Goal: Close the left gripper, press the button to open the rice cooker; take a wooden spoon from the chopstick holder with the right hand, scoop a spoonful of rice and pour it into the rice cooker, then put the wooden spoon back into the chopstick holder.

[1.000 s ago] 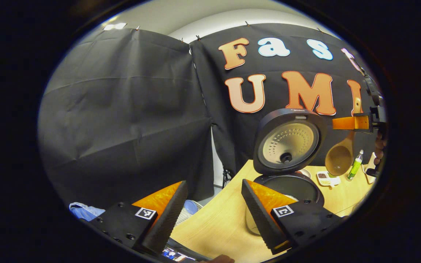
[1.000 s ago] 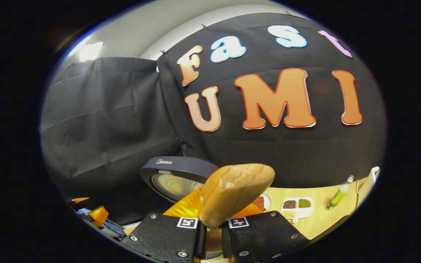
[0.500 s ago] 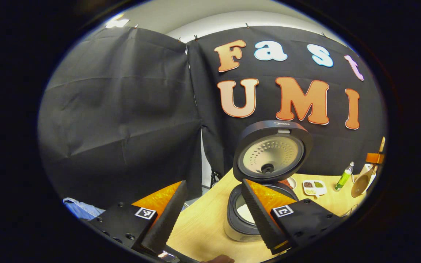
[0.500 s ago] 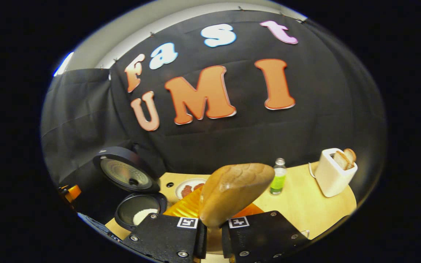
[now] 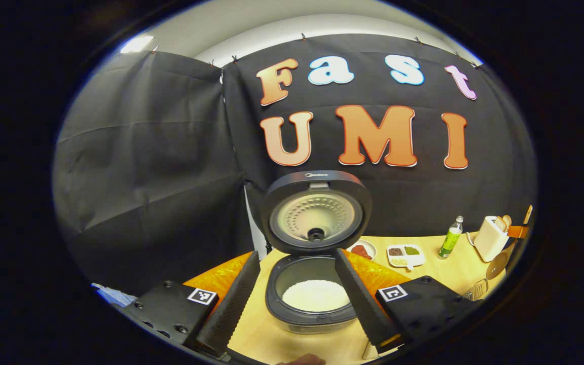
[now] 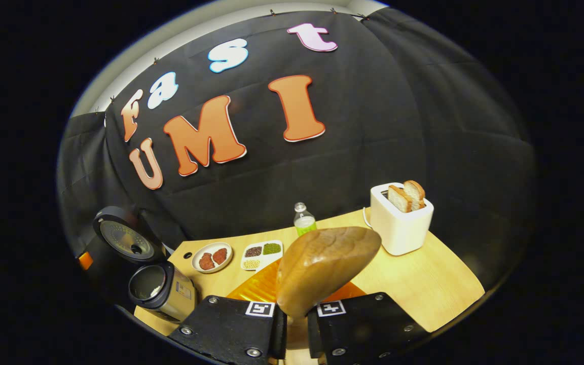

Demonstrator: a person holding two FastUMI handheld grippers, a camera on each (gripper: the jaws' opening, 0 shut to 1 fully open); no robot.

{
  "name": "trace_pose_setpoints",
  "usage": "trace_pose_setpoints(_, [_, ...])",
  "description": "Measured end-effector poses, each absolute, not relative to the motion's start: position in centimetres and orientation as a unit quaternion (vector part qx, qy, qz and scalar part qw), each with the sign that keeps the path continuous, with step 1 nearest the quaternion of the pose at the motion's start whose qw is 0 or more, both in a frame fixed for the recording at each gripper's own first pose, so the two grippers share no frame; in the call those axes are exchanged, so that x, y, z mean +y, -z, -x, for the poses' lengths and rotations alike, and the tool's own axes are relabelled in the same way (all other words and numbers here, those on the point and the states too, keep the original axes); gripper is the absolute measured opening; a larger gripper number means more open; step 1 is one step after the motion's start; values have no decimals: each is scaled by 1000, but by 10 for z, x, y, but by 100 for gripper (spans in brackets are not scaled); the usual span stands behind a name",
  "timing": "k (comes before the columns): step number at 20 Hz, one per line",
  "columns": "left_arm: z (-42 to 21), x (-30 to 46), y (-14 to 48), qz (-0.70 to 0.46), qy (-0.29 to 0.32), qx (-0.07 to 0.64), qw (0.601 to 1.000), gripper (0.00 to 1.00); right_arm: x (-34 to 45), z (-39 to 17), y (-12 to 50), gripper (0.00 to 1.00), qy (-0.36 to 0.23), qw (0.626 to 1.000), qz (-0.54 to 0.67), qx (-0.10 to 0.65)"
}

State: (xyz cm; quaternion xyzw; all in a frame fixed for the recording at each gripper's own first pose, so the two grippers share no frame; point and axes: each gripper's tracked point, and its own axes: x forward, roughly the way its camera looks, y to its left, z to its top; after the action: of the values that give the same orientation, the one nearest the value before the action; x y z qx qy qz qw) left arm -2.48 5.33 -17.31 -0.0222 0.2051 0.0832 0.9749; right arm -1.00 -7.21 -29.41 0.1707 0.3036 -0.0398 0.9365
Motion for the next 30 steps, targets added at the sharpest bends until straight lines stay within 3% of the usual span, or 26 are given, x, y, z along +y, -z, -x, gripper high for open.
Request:
trace_pose_setpoints(1, [24,46,171,19,-78,204,976,92,-81,14,299,12,47,935,-170,306])
trace_pose_setpoints(2, [24,40,169,16,-74,203,976,92,-88,17,305,16,54,934,-171,308])
trace_pose_setpoints(3, [25,36,166,13,-71,201,977,100,-93,19,311,12,60,933,-173,310])
trace_pose_setpoints(4, [27,32,163,11,-71,200,977,100,-97,21,319,16,64,932,-175,312])
trace_pose_setpoints(10, [42,30,151,-3,-85,196,977,100,-102,22,369,16,80,924,-169,334])
trace_pose_setpoints(11, [44,32,149,-6,-87,194,977,100,-104,23,379,12,86,921,-166,341])
trace_pose_setpoints(12, [46,34,148,-8,-91,192,977,100,-104,27,388,16,92,919,-163,348])
trace_pose_setpoints(15, [52,38,149,-7,-101,194,976,100,-97,34,404,16,103,914,-161,357])
trace_pose_setpoints(16, [53,38,150,-4,-102,196,975,93,-96,37,408,16,105,914,-158,359])
trace_pose_setpoints(17, [53,38,150,-3,-103,196,975,93,-94,38,412,16,106,914,-154,361])
trace_pose_setpoints(18, [54,37,150,-2,-102,196,975,100,-92,42,416,16,108,911,-152,367])
trace_pose_setpoints(19, [52,35,151,-3,-98,196,976,93,-88,47,423,16,105,906,-149,382])
trace_pose_setpoints(20, [52,31,155,-5,-94,198,976,93,-90,48,427,16,104,903,-150,388])
trace_pose_setpoints(22, [50,27,157,-9,-88,200,976,100,-88,54,437,17,108,896,-155,402])
trace_pose_setpoints(24, [49,22,160,-10,-80,202,976,93,-91,64,446,14,114,886,-160,421])
trace_pose_setpoints(27, [45,19,165,-7,-74,207,976,93,-95,68,447,14,128,881,-172,423])
trace_pose_setpoints(28, [44,19,166,-5,-72,207,976,100,-99,70,449,14,133,876,-174,429])
trace_pose_setpoints(30, [40,20,166,-1,-71,206,976,100,-106,75,447,24,141,870,-178,437])
